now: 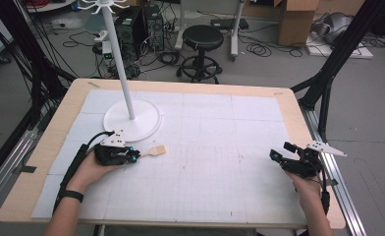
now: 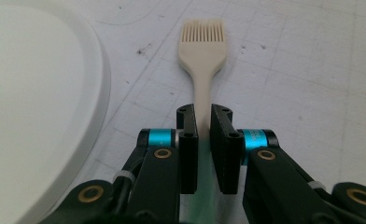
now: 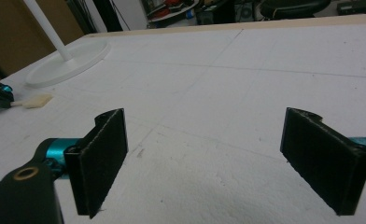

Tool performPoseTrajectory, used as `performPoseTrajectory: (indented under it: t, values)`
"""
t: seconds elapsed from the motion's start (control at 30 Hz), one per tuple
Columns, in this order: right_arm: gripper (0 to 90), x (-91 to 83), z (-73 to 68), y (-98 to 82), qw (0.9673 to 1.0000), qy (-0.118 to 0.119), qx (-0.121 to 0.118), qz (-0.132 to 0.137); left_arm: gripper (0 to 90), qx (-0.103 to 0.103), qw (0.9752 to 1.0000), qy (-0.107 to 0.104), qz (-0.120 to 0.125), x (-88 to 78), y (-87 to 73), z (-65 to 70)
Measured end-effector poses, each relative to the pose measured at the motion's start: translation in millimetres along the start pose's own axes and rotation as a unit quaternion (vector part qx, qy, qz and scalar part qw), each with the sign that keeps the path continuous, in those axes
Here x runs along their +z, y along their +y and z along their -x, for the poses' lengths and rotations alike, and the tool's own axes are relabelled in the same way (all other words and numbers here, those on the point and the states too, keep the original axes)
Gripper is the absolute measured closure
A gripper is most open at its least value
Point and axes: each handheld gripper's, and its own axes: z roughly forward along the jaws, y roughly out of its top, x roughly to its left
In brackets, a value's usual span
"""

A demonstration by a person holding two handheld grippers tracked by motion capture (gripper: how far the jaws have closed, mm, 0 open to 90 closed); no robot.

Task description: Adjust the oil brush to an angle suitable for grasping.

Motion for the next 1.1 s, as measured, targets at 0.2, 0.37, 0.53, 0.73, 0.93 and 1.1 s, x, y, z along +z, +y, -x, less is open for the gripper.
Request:
performPoseTrajectory:
  t: [0.2, 0.37, 0.53, 0.73, 0.93, 1.1]
  values:
    - [14.0, 0.1, -0.2, 0.2, 1.0000, 0.001, 0.003, 0.001, 82.0, 0.014, 0.9997, -0.009, 0.020, -5.6, 11.6, 1.2]
    - [14.0, -0.5, -0.1, 0.4, 1.0000, 0.001, 0.003, 0.003, 82.0, 0.048, 0.9981, -0.037, 0.014, 3.6, 37.7, 6.7]
    - [14.0, -1.5, 0.3, 0.6, 1.0000, 0.001, 0.004, 0.005, 82.0, 0.075, 0.9953, -0.060, 0.011, 20.5, 61.6, 11.8]
    - [14.0, -1.4, 0.5, 0.9, 0.9999, 0.002, 0.006, 0.008, 82.0, 0.104, 0.9907, -0.087, 0.014, 43.1, 88.5, 21.9]
    - [14.1, -2.4, 0.2, 1.2, 0.9999, 0.004, 0.004, 0.009, 82.0, 0.135, 0.9839, -0.116, 0.015, 71.5, 112.9, 35.4]
    - [14.1, -2.7, -0.2, 1.4, 0.9999, 0.004, 0.006, 0.011, 81.9, 0.145, 0.9796, -0.137, 0.025, 97.3, 124.6, 46.8]
